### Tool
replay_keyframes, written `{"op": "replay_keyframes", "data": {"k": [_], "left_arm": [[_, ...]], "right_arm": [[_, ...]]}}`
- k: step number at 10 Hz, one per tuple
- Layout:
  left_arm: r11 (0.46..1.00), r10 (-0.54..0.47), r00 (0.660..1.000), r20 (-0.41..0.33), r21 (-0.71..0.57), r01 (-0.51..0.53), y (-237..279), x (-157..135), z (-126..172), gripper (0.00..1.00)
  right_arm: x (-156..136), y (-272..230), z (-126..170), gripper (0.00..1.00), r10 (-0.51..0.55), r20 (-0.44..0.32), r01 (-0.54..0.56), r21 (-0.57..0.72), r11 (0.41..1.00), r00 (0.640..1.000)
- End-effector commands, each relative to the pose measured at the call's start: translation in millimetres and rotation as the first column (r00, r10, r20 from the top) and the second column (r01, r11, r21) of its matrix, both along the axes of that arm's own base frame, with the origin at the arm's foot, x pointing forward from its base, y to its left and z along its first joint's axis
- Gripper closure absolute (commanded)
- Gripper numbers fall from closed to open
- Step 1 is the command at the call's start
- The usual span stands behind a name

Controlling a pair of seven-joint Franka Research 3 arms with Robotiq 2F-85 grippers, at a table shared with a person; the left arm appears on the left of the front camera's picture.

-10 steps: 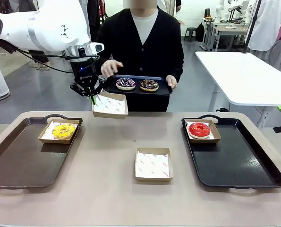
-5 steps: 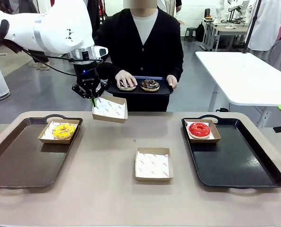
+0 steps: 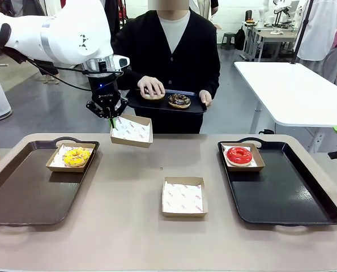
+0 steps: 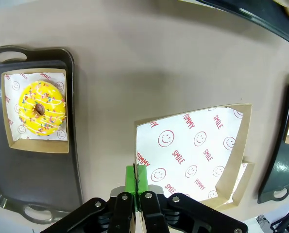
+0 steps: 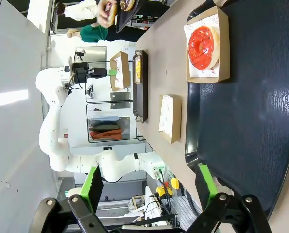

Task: Individually package the donuts and arrange them on the tray.
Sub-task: Place the picked Paper togo box on the Handle tray while simultaneously picking up another Paper togo box from the table with the other hand.

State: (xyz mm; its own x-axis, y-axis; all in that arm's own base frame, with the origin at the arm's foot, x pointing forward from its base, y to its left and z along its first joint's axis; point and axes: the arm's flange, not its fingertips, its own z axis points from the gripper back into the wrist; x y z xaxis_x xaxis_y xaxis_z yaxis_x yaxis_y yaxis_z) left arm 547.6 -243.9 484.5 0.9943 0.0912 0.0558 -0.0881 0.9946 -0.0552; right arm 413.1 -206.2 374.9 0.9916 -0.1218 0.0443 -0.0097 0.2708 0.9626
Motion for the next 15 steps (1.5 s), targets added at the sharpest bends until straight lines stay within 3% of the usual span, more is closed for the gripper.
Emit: {"op": "replay_keyframes", "data": {"k": [1,15], "left_arm": [[1.000,0.006,1.000,0.000,-0.006,-0.006,0.4,0.3,0.5,0.99],[1.000,0.006,1.000,0.000,-0.006,-0.006,0.4,0.3,0.5,0.99]], "right_arm": [[-2.1,1.7,-0.3,0.00,-0.002,-0.002,0.002,0.003,1.000,1.000],[-2.1,1.7,-0.3,0.00,-0.002,-0.002,0.002,0.003,1.000,1.000]]}}
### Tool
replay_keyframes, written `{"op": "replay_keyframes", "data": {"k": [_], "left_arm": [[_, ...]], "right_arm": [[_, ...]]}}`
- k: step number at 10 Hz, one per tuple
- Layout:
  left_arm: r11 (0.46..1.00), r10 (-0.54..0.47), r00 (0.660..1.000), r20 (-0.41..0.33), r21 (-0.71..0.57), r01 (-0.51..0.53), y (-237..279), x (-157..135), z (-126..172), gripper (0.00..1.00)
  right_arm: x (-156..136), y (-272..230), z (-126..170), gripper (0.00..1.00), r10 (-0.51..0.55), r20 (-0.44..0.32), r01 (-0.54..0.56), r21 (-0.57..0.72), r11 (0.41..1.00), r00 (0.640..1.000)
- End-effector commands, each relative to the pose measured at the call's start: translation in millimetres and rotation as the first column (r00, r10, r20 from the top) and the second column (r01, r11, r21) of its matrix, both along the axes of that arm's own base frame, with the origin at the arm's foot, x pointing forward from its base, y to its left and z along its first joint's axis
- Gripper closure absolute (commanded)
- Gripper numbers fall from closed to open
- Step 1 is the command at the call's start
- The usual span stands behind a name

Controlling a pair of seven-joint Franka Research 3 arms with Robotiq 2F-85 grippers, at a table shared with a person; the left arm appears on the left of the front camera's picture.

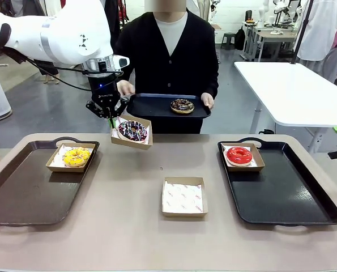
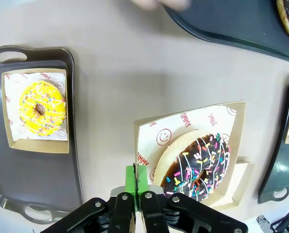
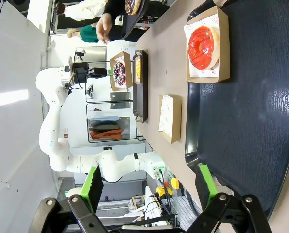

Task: Individually package the donuts and arrange them on the tray.
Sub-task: Place the picked Paper togo box on the Handle tray while simultaneously picking up another Paper togo box from the table with the other hand.

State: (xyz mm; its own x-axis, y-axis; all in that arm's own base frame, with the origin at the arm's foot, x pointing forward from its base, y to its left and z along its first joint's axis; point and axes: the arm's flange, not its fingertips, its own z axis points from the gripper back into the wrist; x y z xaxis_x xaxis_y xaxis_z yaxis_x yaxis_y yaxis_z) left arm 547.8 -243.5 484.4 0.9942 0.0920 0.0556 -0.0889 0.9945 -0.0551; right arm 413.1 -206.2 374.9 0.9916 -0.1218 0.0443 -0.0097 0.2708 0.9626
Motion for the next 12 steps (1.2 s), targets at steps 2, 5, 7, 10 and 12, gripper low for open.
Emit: {"op": "replay_keyframes", "data": {"k": [2,5,7,10,12], "left_arm": [[1.000,0.005,1.000,0.000,-0.006,-0.005,0.0,0.2,0.6,0.99],[1.000,0.005,1.000,0.000,-0.006,-0.005,0.0,0.2,0.6,0.99],[1.000,0.005,1.000,0.000,-0.006,-0.005,0.0,0.2,0.6,0.99],[0.998,-0.067,0.998,-0.011,0.001,0.067,7.4,-10.4,10.6,0.99],[0.986,-0.159,0.987,0.012,-0.044,0.159,34.3,-36.0,31.9,0.99]], "right_arm": [[-2.1,1.7,-0.3,0.00,-0.002,-0.002,0.002,0.003,1.000,1.000],[-2.1,1.7,-0.3,0.00,-0.002,-0.002,0.002,0.003,1.000,1.000],[-2.1,1.7,-0.3,0.00,-0.002,-0.002,0.002,0.003,1.000,1.000],[-1.8,29.0,16.0,0.00,0.044,0.007,-0.043,-0.100,0.994,0.999],[-9.5,90.7,61.1,0.00,0.135,0.016,-0.126,-0.271,0.954,0.991]]}}
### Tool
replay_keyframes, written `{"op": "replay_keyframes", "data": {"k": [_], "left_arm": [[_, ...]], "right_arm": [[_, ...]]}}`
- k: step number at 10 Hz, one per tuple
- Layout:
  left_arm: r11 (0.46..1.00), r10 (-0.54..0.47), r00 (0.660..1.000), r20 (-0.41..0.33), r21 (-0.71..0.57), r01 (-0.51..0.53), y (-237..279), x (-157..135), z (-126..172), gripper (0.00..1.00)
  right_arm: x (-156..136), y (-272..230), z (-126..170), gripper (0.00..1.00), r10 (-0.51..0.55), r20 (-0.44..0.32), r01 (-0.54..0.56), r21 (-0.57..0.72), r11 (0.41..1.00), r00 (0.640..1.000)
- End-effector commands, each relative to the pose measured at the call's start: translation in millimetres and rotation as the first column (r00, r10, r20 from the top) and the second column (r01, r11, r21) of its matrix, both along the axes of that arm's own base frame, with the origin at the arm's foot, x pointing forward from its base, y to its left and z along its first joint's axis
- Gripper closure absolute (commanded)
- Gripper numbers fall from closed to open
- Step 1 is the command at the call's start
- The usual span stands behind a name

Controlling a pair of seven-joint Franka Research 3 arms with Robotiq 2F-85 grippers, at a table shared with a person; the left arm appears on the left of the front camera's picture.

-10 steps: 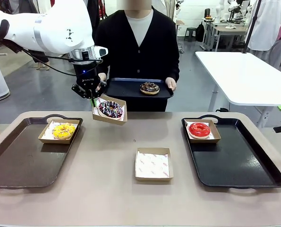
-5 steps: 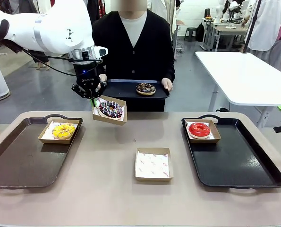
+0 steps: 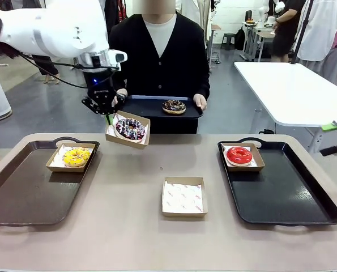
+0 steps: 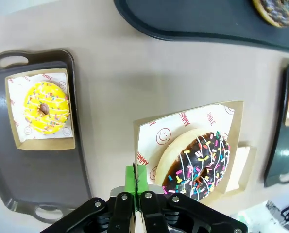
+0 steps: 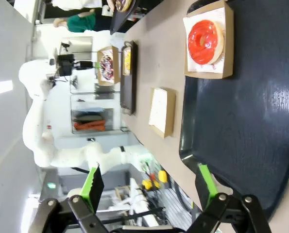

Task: Individually package the donuts and arrange them on the tray.
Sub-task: Place the picked Paper togo box on the Handle tray while simultaneously picking up another Paper togo box from the table with the other hand.

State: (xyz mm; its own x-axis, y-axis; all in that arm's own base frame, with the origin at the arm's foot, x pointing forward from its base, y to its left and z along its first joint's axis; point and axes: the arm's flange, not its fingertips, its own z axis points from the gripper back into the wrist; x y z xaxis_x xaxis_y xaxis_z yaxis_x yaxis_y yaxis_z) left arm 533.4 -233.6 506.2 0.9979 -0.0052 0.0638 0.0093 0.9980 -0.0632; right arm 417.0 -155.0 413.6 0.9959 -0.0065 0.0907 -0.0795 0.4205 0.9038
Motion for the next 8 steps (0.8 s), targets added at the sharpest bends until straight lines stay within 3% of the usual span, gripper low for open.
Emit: {"op": "replay_keyframes", "data": {"k": [1,4,8], "left_arm": [[0.994,-0.098,0.995,-0.002,-0.043,0.098,44.8,-39.0,9.4,0.99],[0.981,-0.173,0.985,0.008,-0.082,0.173,100.4,-82.6,1.7,0.99],[0.978,-0.172,0.985,0.032,-0.114,0.174,151.2,-130.4,-6.9,0.99]], "right_arm": [[-24.1,76.2,47.9,0.00,0.069,-0.001,-0.068,-0.210,0.975,0.998],[-39.7,177.9,81.7,0.00,0.111,-0.017,-0.107,-0.446,0.889,0.994],[-34.2,301.5,61.8,0.00,0.067,-0.032,-0.072,-0.662,0.746,0.997]]}}
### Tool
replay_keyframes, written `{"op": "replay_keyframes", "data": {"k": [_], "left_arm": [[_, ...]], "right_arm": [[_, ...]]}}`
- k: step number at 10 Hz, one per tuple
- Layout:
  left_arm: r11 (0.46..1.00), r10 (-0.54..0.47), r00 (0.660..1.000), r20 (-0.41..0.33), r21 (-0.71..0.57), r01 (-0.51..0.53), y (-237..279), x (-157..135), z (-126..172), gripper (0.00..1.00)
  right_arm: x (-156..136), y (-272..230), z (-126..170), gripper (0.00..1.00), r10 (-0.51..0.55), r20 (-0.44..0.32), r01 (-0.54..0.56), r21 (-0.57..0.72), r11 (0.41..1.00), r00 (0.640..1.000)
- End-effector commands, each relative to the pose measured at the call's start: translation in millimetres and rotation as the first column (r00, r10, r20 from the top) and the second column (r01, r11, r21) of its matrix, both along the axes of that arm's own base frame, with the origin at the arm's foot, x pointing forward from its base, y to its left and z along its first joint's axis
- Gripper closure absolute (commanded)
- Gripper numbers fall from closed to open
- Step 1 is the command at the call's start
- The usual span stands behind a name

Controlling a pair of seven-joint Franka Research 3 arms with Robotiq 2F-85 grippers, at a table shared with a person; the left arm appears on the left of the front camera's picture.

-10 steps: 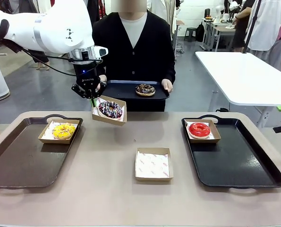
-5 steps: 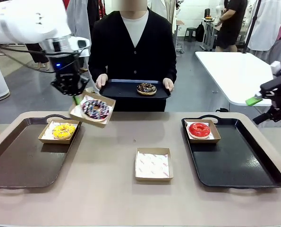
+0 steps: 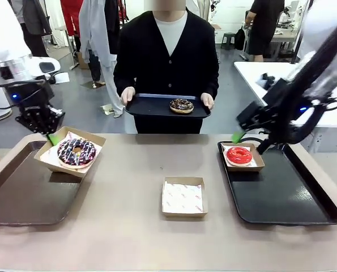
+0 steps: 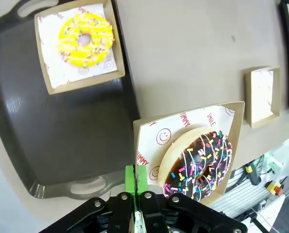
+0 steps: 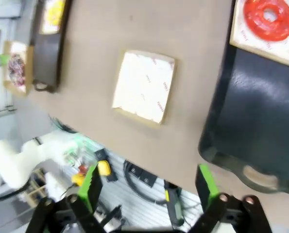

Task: Individually package the donuts and arrange them on the tray.
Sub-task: Place the picked Paper togo box on the Handle tray while simultaneously picking up another Paper togo box from the table with the other hand.

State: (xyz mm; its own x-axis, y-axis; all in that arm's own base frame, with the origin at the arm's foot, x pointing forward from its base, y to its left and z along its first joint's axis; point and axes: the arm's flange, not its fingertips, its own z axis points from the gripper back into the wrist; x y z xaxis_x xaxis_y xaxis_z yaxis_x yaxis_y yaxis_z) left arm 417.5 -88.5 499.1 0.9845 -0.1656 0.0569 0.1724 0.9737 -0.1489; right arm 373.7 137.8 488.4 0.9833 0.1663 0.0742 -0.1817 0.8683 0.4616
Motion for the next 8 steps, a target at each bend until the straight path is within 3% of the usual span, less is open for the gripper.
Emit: {"op": "replay_keyframes", "data": {"k": [1,6,8], "left_arm": [[0.999,-0.001,0.999,0.038,-0.046,0.003,20.3,-19.1,-5.8,0.99],[1.000,0.013,1.000,-0.006,-0.028,-0.013,58.4,-11.8,-34.8,0.99],[0.999,0.037,0.999,-0.004,-0.001,-0.037,33.7,18.0,-14.9,0.99]], "right_arm": [[19.3,29.7,-27.5,0.00,-0.083,-0.012,0.081,-0.112,0.990,0.996],[41.1,91.4,-100.7,0.00,-0.116,-0.028,0.107,-0.216,0.970,0.993],[47.0,87.3,-110.8,0.00,-0.095,-0.053,0.085,-0.166,0.982,0.994]]}}
